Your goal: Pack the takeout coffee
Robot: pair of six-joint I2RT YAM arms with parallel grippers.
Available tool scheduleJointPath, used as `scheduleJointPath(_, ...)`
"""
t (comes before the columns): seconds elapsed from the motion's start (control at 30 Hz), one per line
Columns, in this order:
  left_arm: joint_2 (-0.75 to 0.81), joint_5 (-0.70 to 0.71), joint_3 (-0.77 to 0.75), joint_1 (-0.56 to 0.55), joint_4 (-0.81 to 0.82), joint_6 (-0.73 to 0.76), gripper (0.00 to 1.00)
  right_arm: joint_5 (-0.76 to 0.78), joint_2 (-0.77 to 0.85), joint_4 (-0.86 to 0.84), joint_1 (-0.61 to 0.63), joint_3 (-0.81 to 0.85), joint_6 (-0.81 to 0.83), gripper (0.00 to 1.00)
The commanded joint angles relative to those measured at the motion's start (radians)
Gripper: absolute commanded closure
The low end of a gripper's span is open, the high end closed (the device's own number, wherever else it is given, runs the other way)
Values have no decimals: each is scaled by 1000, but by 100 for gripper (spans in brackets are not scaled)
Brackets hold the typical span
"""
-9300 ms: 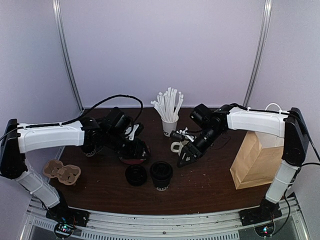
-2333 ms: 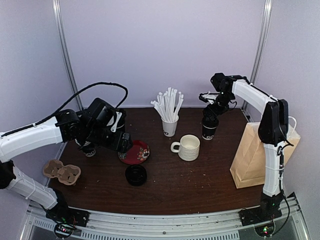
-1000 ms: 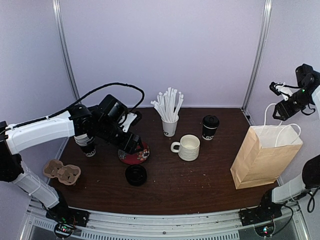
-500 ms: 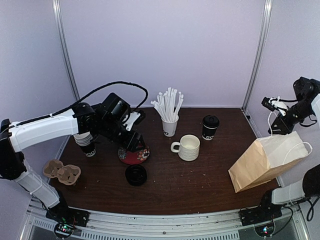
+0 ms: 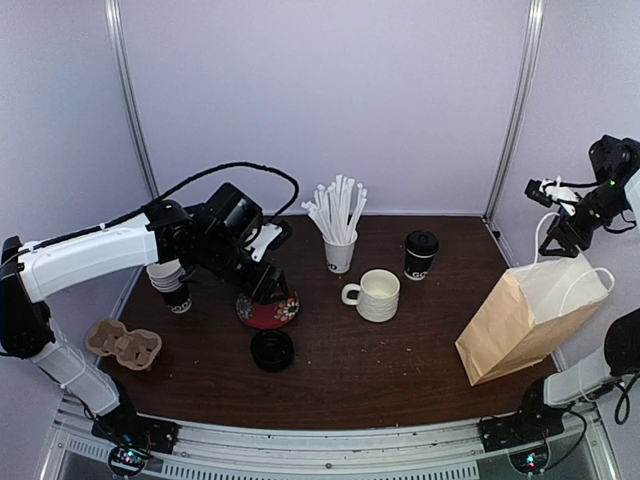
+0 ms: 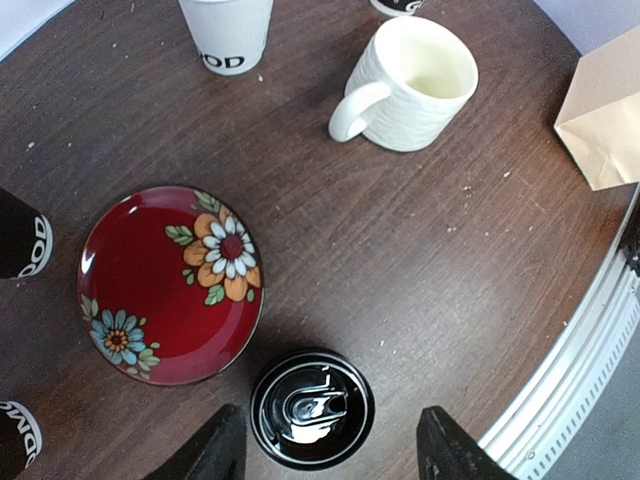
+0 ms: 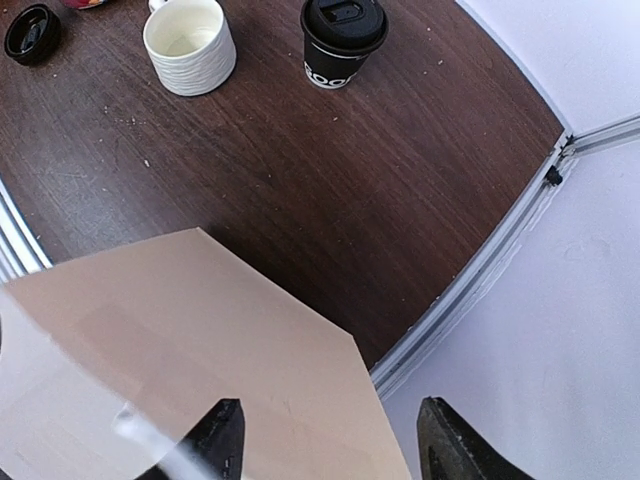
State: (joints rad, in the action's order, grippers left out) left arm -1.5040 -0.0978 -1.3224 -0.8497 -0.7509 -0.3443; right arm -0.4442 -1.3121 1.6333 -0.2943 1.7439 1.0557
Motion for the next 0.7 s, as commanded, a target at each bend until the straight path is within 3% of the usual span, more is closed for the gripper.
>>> scheduleJointPath(0.0, -5, 56, -30, 1, -111, 33, 39, 25, 10, 120, -4, 32, 67, 34)
scheduleJointPath(0.3, 1, 75, 38, 1, -186, 53, 26, 20, 7, 153, -5, 5, 174, 27)
scheduleJointPath(0.67, -84, -50, 43, 0, -81, 65, 25, 34, -13, 83, -5, -66, 256, 25)
